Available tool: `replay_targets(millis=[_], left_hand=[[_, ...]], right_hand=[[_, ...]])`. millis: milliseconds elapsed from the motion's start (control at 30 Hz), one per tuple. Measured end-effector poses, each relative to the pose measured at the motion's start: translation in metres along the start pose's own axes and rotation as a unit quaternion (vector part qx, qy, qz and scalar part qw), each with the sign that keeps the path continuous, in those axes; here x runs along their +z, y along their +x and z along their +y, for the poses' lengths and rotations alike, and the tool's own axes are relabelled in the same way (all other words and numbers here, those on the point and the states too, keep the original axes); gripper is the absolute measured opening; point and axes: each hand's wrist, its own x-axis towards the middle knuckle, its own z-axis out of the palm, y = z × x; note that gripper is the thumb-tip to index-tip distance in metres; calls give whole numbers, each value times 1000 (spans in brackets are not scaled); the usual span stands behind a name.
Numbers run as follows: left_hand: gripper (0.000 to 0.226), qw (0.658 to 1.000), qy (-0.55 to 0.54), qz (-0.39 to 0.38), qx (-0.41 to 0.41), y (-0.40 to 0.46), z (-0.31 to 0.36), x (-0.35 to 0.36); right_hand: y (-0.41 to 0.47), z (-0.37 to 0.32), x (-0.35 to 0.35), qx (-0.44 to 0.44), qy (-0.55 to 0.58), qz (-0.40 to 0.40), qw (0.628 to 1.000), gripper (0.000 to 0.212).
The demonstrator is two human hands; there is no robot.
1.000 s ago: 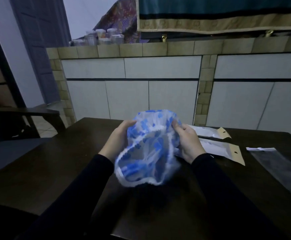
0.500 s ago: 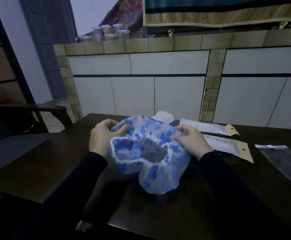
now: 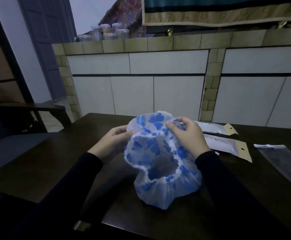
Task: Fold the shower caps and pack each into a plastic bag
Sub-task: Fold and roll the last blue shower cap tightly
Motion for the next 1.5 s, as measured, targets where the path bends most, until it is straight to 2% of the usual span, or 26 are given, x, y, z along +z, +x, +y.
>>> replay_targets(millis=[100,167,200,267,300,333,400,467,500,567,633,733,800,867,900,967,1067,1167,1233,1300,1400,1500], left_hand=[[14,998,33,44,-25,4,-3,1],[7,990,84,111,-21,7,-3,-3],[8,976,145,161,-13,8,-2,-9],[20,915,309,261,8,8,-2,-21],[24,886,361,292,19,6,-1,-24],[28,871,384,306,26,5,-1,-25],[36,863,408,297,39,3,-2,-19],[43,872,411,264,36,4,-8,-12],[45,893,382,237,26,4,-10,-11],[49,948,275,161,-14,0,-11,-14],[65,970,217,90,-70,-6,-11,-25],[80,974,185,-9,-127,-15,-12,-42],[84,965,217,-55,-135,-18,-13,-49],[75,956,239,-94,-145,-22,-12,-49],[67,955,237,-96,-150,-23,-12,-49],[55,955,242,-82,-150,-25,-11,-49],[52,955,259,-56,-130,-27,-10,-46],[36,946,306,24,-107,-25,-6,-44],[34,945,304,59,-103,-24,-3,-41],[39,949,293,65,-95,-24,-3,-39],[27,941,312,85,-95,-19,-8,-36],[19,924,350,113,-101,-17,-12,-46]], right_hand=[[3,5,-2,24,29,0,999,19],[6,9,-4,49,20,-14,998,17],[7,11,-5,67,7,-26,997,18],[7,11,-6,112,-31,-74,990,16],[5,10,-6,126,-76,-107,983,9],[2,8,-4,121,-140,-135,973,8],[-3,6,3,38,-232,-149,960,30],[-7,-2,11,-60,-183,-122,974,44],[-9,-6,14,-88,-144,-118,979,41],[-9,-9,21,-84,-135,-125,979,31],[-7,-3,25,-74,-190,-103,974,21],[-4,8,24,-25,-243,-56,968,24],[-3,11,19,20,-278,-56,959,9],[-4,9,16,-12,-292,-79,953,39],[-4,4,17,-53,-277,-98,954,52],[-7,-10,20,-121,-220,-155,956,59],[-8,-27,29,-172,-197,-201,944,38],[-4,-25,36,-188,-219,-149,946,23],[-2,-18,37,-159,-196,-117,961,14],[-2,-13,34,-123,-154,-117,973,12],[-2,-8,29,-105,-117,-111,981,8],[2,-2,26,-98,-91,-46,990,13]])
